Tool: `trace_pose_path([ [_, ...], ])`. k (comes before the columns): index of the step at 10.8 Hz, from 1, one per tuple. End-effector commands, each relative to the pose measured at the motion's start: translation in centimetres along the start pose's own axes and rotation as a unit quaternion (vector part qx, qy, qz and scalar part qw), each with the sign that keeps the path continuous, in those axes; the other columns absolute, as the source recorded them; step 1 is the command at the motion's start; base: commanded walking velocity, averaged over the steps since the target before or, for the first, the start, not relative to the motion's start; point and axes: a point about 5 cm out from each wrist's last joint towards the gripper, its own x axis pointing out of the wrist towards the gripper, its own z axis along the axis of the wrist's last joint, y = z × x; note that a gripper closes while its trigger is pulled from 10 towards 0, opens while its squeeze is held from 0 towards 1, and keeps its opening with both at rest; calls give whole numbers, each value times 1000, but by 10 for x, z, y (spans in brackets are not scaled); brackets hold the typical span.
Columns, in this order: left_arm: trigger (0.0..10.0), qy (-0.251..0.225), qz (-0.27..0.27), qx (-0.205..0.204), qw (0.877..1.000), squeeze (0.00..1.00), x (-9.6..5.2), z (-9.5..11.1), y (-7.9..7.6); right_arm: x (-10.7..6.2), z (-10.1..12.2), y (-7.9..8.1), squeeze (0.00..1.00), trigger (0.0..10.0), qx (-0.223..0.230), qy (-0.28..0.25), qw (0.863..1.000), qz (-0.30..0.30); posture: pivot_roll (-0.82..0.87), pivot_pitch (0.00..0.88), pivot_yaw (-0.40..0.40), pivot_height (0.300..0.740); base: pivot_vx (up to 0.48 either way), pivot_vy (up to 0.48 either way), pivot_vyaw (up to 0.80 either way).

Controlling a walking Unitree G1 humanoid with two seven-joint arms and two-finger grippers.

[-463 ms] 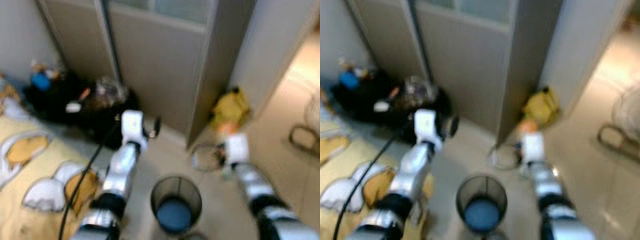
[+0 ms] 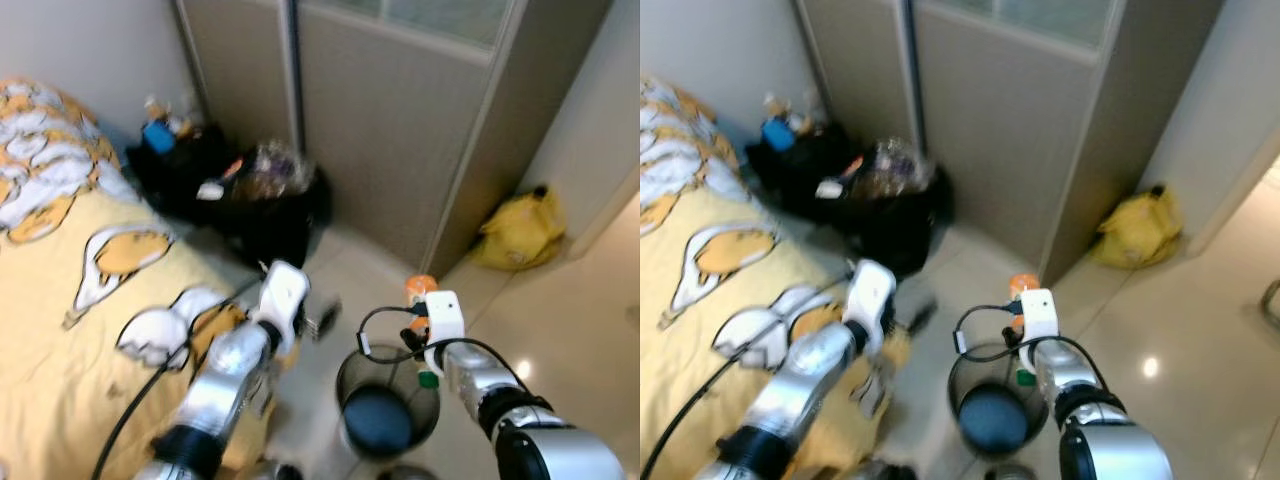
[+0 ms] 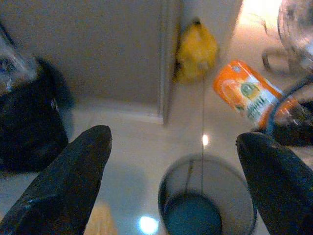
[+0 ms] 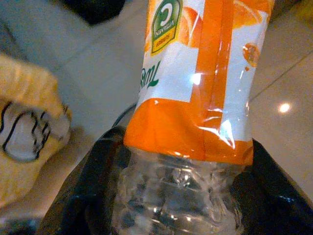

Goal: Clean up the room

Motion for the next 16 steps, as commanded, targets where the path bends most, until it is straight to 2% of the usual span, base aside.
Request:
trace_pose_path([
  [1, 10000, 5, -6, 13, 1000, 0, -7, 8, 6, 0, -3, 0, 0, 10000, 7, 7, 1000, -4, -25, 152, 96, 740, 0, 0, 0],
  [2, 10000, 33, -39, 28, 998, 0, -33, 10, 8, 0, -9, 2, 0, 10000, 23, 16, 1000, -12, 30, 184, 127, 740, 0, 0, 0],
  [4, 10000, 74, -58, 61, 994, 0, -56, 19, 16, -2, -20, -5, 0, 10000, 26, 32, 998, -46, 53, 194, 147, 740, 0, 0, 0],
  [5, 10000, 82, -65, 65, 992, 0, -61, 23, 19, -3, -28, -7, 1000, 10000, 23, 45, 997, -59, 58, 195, 149, 740, 0, 0, 0],
  [6, 10000, 85, -75, 67, 991, 0, -62, 31, 16, -4, -34, -7, 1000, 10000, 33, 55, 996, -62, 58, 197, 152, 740, 0, 0, 0],
  [7, 10000, 84, -82, 62, 991, 0, -62, 36, 12, -4, -35, -7, 1000, 10000, 22, 56, 996, -66, 56, 198, 151, 740, 0, 0, 0],
  [9, 10000, 86, -84, 58, 991, 0, -57, 37, 8, -4, -30, -11, 1000, 10000, 22, 50, 996, -74, 37, 188, 137, 740, 0, 0, 0],
  [10, 10000, 72, -49, 61, 994, 0, -51, 40, 12, -3, -26, -12, 1000, 10000, 18, 46, 996, -70, 28, 181, 132, 740, 0, 0, 0],
  [11, 10000, 56, -38, 54, 996, 0, -47, 45, 13, -3, -22, -14, 1000, 10000, 8, 40, 997, -72, 23, 180, 127, 740, 0, 0, 0],
  [13, 10000, 43, -25, 45, 998, 0, -40, 46, 12, -4, -19, -19, 1000, 10000, 17, 37, 996, -77, 9, 163, 117, 740, 0, 0, 0],
  [14, 10000, 6, 3, 19, 1000, 0, -34, 50, 12, -4, -11, -21, 1000, 10000, 6, 20, 997, -80, -2, 144, 105, 740, 0, 0, 0],
  [15, 10000, -29, 48, -20, 998, 0, -27, 52, 16, -4, 7, -27, 1000, 10000, -37, -21, 995, -95, -25, 117, 85, 740, 0, 0, 0],
  [16, 10000, -56, 83, -51, 994, 0, -20, 52, 18, -5, 29, -30, 0, 10000, -61, -81, 990, -101, -50, 78, 59, 740, 0, 0, 0],
])
